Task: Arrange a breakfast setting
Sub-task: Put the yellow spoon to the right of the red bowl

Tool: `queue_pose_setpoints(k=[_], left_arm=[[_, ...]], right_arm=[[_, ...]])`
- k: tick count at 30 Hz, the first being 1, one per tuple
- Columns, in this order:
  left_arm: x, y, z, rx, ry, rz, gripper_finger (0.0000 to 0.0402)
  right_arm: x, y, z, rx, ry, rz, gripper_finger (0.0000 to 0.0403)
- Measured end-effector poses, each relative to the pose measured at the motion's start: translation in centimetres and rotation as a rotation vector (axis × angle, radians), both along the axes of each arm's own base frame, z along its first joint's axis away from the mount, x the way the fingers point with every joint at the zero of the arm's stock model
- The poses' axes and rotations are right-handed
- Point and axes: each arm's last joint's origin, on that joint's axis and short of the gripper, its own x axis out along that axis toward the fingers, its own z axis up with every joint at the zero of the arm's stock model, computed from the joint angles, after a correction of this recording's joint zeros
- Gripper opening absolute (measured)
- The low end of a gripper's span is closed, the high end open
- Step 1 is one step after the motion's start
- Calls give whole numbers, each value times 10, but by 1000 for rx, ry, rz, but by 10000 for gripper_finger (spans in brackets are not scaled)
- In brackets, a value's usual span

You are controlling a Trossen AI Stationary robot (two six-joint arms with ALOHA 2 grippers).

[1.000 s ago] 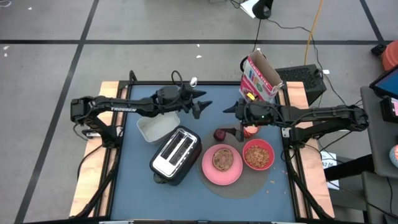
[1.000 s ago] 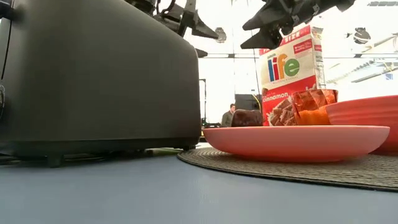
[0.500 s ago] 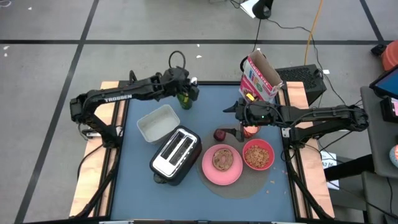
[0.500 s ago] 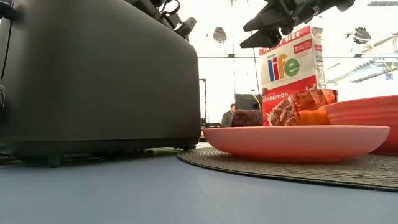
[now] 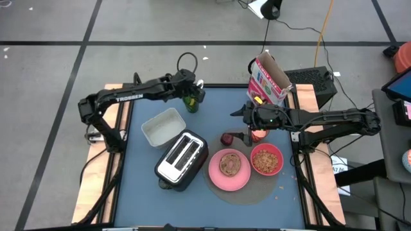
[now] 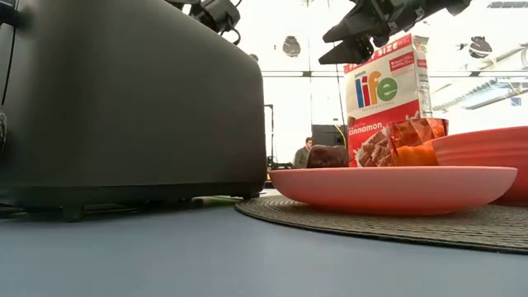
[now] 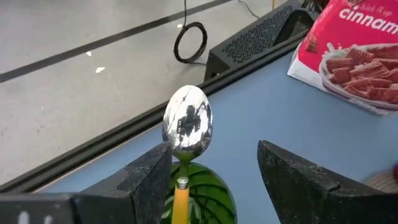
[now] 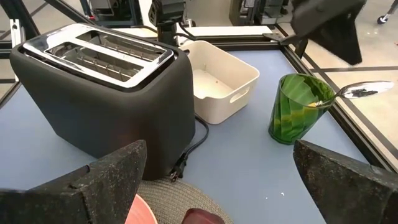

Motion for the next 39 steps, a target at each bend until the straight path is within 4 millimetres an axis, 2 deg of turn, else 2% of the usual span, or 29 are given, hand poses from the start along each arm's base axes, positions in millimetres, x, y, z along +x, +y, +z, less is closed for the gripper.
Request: queue_pose_setpoints(k=[18,26,39], left_arm=[[17,14,-52,-70,144,15,241],[17,22,-51,-55,112,35,241],[17,23,-51,-52,107,36,241]], right_arm=[[0,0,0,0,0,0,398],[0,0,0,0,-1,0,398],[0,0,0,0,-1,0,398]])
